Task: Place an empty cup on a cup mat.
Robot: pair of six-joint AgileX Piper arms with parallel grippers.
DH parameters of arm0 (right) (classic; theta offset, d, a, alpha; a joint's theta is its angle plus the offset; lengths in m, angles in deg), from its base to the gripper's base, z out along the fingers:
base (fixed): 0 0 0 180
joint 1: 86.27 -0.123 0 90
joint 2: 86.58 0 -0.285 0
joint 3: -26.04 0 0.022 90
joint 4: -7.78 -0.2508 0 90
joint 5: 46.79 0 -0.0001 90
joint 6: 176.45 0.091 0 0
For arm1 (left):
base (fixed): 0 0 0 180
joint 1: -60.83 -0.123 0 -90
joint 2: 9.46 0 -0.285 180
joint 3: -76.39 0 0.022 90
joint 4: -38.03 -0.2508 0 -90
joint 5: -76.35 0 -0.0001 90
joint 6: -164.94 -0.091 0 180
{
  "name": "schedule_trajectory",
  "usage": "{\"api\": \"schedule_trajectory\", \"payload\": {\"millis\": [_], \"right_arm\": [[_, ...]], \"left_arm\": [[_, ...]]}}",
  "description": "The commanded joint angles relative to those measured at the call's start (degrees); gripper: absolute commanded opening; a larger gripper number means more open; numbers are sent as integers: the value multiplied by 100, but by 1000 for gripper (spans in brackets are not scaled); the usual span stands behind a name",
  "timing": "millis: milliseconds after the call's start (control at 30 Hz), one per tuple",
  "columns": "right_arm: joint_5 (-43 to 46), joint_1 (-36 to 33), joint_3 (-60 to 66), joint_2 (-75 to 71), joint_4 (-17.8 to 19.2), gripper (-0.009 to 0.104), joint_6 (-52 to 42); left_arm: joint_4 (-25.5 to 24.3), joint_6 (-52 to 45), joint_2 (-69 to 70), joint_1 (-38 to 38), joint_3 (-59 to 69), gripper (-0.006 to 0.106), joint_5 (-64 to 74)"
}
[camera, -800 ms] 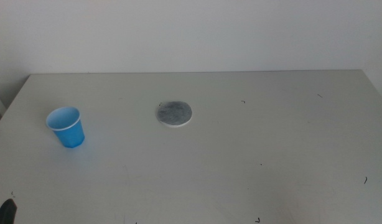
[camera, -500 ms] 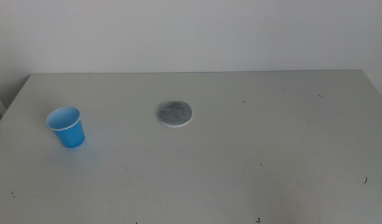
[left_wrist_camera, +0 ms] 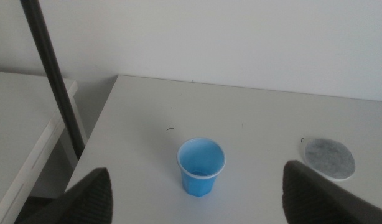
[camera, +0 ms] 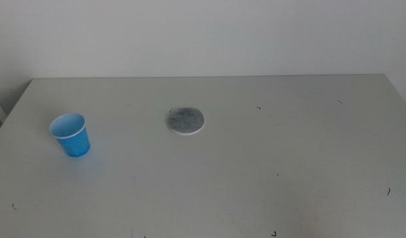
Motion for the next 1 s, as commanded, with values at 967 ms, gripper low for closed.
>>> {"api": "schedule_trajectory", "payload": {"millis": [967], "right_arm": [[447, -11, -66, -110, 52, 94, -49]], "left_arm": [[-97, 87, -5060, 34, -4138, 105, 2056]]}}
